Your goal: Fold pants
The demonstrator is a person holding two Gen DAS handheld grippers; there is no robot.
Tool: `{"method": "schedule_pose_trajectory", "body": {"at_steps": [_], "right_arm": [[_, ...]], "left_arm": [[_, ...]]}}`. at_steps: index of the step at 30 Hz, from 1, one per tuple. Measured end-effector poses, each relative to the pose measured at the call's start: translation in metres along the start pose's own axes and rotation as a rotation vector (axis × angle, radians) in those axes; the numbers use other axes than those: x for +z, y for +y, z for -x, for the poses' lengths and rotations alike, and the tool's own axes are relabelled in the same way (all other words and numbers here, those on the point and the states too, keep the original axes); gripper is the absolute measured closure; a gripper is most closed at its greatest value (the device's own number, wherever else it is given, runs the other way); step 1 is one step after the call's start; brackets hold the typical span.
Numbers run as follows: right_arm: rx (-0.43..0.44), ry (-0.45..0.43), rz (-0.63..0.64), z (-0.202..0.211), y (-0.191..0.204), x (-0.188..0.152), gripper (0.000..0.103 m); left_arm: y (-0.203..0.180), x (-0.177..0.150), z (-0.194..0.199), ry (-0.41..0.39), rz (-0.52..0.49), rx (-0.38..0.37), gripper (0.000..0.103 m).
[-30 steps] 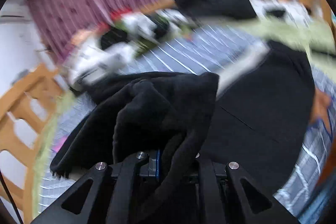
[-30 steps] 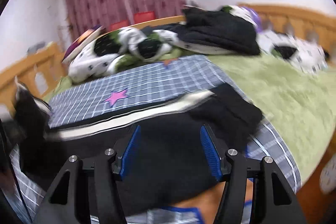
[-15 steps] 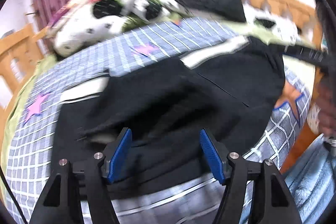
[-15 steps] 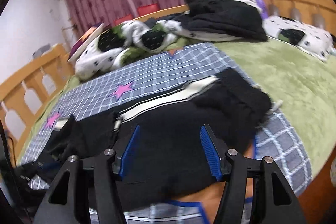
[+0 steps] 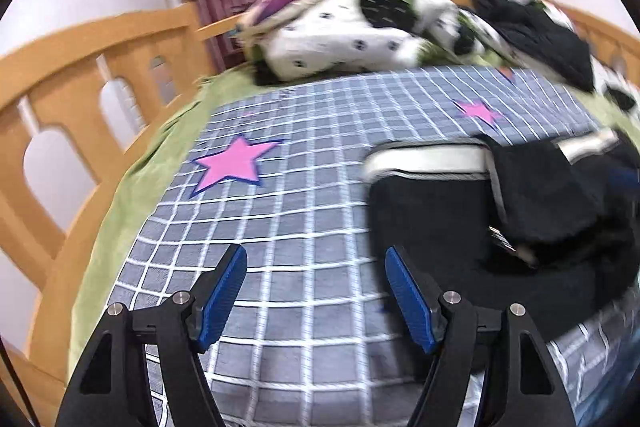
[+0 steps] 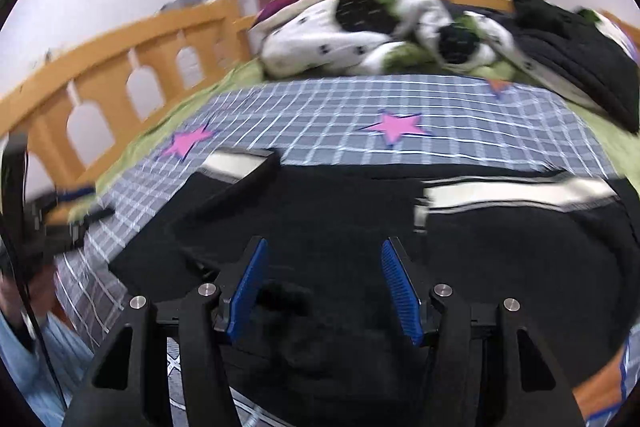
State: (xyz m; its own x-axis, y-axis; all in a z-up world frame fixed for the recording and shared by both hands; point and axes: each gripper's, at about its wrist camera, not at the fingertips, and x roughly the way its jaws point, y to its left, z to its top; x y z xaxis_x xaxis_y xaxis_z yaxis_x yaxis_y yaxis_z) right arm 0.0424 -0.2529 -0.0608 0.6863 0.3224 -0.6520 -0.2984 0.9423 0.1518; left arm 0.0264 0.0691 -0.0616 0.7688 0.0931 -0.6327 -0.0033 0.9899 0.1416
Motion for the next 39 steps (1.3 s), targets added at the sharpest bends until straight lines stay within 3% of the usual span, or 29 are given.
{"method": "schedule_pose_trajectory", "body": {"at_steps": [3,6,7,9,12,14,16,18,20,24,26,27,28,30,33,36,37,38,39], "right_arm": [[0.049,0.087,0.071,-0.024,0.023,-0.008,0.045],[-0.021,0.103,0.176,-0.042,0.045,-0.017,0.047],[-0.056,0.115,0.221,-0.049,0.053,-0.021,0.067],[-0.087,0.138,0.264,-0.057,0.064,-0.026,0.094],[-0.116,0.026,0.255,-0.037,0.064,-0.022,0.096],[-0.050,-0.037,0.118,-0.018,0.039,-0.009,0.096],[-0.102,-0.094,-0.002,-0.007,0.008,0.001,0.097],[-0.176,-0.078,-0.133,-0.009,-0.030,0.005,0.103],[-0.235,-0.036,-0.245,-0.014,-0.061,0.000,0.102],[-0.257,-0.001,-0.282,-0.009,-0.079,-0.016,0.099],[-0.218,-0.012,-0.256,0.001,-0.074,-0.021,0.086],[-0.182,-0.015,-0.237,0.007,-0.069,-0.023,0.068],[-0.159,-0.024,-0.225,0.009,-0.065,-0.021,0.056],[-0.100,-0.058,-0.172,0.017,-0.053,-0.023,0.055],[-0.090,-0.049,-0.095,0.014,-0.037,-0.024,0.047],[-0.135,0.038,-0.072,-0.004,-0.030,-0.029,0.049],[-0.152,0.094,-0.074,-0.014,-0.031,-0.033,0.073],[-0.144,0.152,-0.074,-0.025,-0.033,-0.037,0.088],[-0.147,0.171,-0.067,-0.030,-0.034,-0.038,0.087]], "left_arm": [[0.030,-0.010,-0.017,0.043,0.145,-0.005,0.033],[0.043,-0.011,-0.024,0.086,0.222,-0.085,0.033],[0.044,-0.011,-0.021,0.066,0.220,-0.069,0.033],[0.043,-0.010,-0.015,0.026,0.202,-0.038,0.033],[0.042,-0.009,-0.007,-0.002,0.187,-0.035,0.033],[0.041,-0.010,-0.005,-0.003,0.189,-0.046,0.033],[0.040,-0.010,-0.003,0.006,0.188,-0.061,0.033],[0.036,-0.011,-0.005,0.018,0.184,-0.066,0.033],[0.033,-0.010,-0.009,0.030,0.178,-0.065,0.033],[0.027,-0.009,-0.009,0.039,0.180,-0.091,0.033],[0.023,-0.009,-0.009,0.037,0.175,-0.101,0.033],[0.020,-0.009,-0.008,0.037,0.166,-0.105,0.033],[0.017,-0.009,-0.009,0.038,0.156,-0.104,0.033],[0.011,-0.011,-0.010,0.041,0.134,-0.097,0.033],[0.003,-0.013,-0.010,0.044,0.108,-0.095,0.033],[-0.003,-0.014,-0.007,0.037,0.087,-0.091,0.033],[-0.004,-0.014,-0.007,0.035,0.082,-0.091,0.033],[-0.005,-0.013,-0.006,0.032,0.074,-0.088,0.033],[-0.006,-0.013,-0.005,0.027,0.070,-0.088,0.033]]}}
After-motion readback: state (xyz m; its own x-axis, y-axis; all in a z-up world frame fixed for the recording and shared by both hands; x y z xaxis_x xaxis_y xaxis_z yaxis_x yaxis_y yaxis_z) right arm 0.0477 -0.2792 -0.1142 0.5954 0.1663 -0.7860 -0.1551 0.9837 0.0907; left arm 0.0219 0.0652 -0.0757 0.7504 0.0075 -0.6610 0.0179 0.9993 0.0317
